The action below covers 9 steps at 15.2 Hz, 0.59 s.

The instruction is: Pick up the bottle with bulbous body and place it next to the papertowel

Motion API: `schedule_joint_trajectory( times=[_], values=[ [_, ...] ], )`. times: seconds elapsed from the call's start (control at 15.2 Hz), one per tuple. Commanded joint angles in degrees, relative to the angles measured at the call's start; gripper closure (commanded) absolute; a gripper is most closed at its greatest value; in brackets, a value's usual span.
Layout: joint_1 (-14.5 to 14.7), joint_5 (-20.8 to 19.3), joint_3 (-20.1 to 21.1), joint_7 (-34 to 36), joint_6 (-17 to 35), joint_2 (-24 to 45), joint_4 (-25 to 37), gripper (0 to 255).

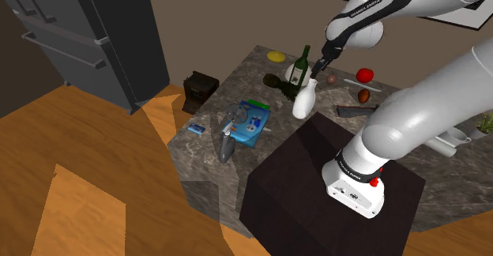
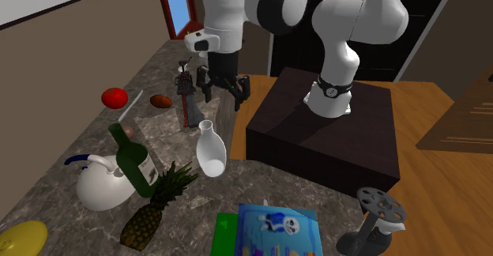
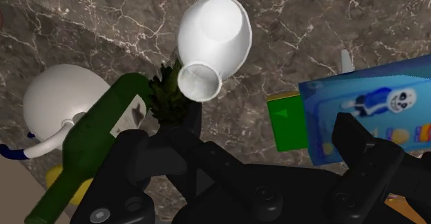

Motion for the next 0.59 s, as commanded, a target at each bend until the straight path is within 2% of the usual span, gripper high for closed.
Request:
schedule_joint_trajectory(
  times=[0.0,0.07,0.2,0.26,0.33,0.53],
  values=[
    [3.7,6.4,-4.9,-6.8,3.6,6.1,1.7,0],
    [6.0,11.2,-7.3,-11.2,5.0,9.3,2.7,0],
    [9.8,25.1,-10.7,-23.1,6.6,16.9,5.1,0],
    [9.7,33.2,-10.3,-29.7,6.5,21.1,6.8,0],
    [8.3,39.1,-8.8,-34.6,6.1,24.4,8.3,0],
    [4.7,44.9,-4.1,-38.8,7.1,27.7,9.1,0]
  ],
)
